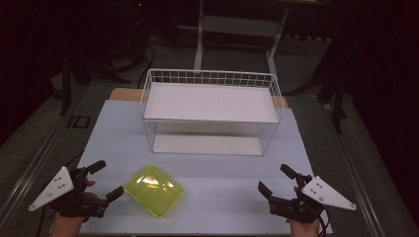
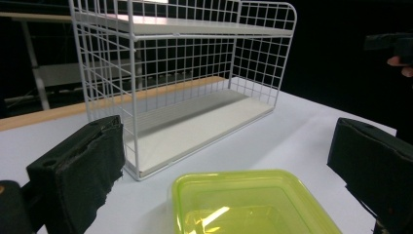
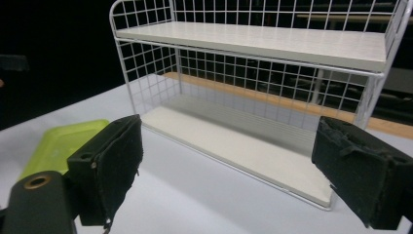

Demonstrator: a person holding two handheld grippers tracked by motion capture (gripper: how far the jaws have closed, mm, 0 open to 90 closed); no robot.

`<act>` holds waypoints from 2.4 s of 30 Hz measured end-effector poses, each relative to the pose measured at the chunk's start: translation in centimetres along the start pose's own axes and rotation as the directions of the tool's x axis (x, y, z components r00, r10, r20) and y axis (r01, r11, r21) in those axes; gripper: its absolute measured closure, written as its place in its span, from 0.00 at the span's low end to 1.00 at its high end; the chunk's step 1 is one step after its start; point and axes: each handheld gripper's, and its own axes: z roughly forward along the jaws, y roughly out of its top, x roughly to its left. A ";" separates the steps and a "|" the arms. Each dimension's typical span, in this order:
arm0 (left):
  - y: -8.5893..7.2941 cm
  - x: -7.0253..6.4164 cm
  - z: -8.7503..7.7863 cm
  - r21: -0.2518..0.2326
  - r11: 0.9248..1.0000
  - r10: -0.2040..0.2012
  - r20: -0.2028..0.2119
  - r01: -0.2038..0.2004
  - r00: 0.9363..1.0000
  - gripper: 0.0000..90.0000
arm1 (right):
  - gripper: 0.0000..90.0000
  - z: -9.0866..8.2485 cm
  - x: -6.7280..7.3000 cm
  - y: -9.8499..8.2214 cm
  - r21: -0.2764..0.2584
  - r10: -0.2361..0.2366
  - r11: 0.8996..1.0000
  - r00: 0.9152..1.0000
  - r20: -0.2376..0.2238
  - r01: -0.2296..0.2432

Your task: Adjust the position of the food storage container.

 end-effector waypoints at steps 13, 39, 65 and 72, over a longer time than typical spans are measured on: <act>1.4 -0.1 -0.7 0.052 0.998 0.016 0.044 -0.019 0.999 0.01 | 0.13 -0.7 -0.1 1.9 -0.009 0.013 1.000 1.000 0.007 -0.013; -2.8 -2.5 2.0 0.346 0.936 -0.009 0.189 -0.058 0.982 0.36 | 0.13 0.5 -0.2 0.6 0.011 0.076 0.997 0.997 -0.029 -0.075; -6.3 -3.7 5.6 0.493 0.833 0.097 0.319 -0.252 0.943 1.00 | 0.13 0.1 -0.4 0.6 0.025 0.093 0.995 0.995 -0.044 -0.092; -6.1 -4.0 7.8 0.485 0.842 0.103 0.284 -0.236 0.953 1.00 | 0.13 0.1 -0.6 0.6 0.025 0.099 0.995 0.994 -0.049 -0.098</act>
